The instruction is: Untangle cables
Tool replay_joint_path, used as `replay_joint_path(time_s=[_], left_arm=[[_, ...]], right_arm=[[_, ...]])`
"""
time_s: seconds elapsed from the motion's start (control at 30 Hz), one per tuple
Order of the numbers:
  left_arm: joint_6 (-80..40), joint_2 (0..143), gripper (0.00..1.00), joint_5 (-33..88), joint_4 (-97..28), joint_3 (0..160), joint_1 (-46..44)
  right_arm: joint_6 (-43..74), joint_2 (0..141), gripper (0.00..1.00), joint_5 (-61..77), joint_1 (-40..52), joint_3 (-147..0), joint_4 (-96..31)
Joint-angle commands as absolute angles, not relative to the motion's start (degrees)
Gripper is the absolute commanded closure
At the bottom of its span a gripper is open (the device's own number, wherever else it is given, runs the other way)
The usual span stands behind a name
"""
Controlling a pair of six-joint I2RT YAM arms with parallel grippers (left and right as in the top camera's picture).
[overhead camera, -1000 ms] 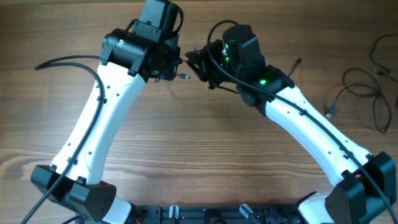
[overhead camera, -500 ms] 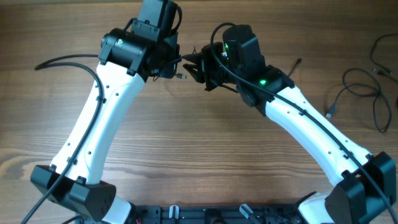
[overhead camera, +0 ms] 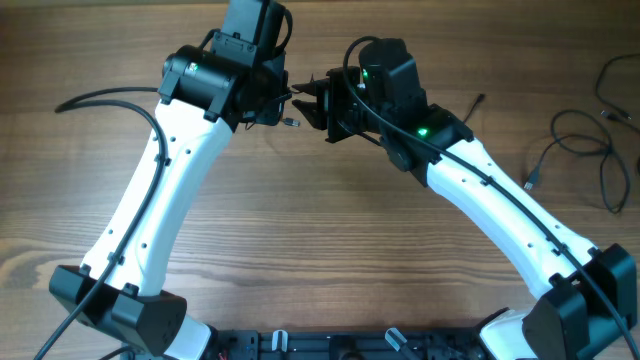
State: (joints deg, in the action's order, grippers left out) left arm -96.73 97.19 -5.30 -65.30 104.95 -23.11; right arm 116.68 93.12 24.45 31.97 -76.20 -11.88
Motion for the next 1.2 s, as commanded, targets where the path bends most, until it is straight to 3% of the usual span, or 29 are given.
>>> replay_joint_path(time_s=[0.0,0.6,1.17], left_arm=[[-96.0,97.7,0.96,-7.2,-64.9,105.0,-23.0],[-96.0,96.4,0.96,-6.7,-64.5,105.0,-23.0],[-94.5,94.5,0.96,-5.6,-65.1,105.0,-22.2]], right_arm=[[118.7,94.3,0.76,25.3,33.1,-76.4,-10.3],[118.7,94.3,0.77,23.0,34.5,-76.4,-4.1],[115.5,94.3,0.73,15.8,34.3,-76.4,-8.6]])
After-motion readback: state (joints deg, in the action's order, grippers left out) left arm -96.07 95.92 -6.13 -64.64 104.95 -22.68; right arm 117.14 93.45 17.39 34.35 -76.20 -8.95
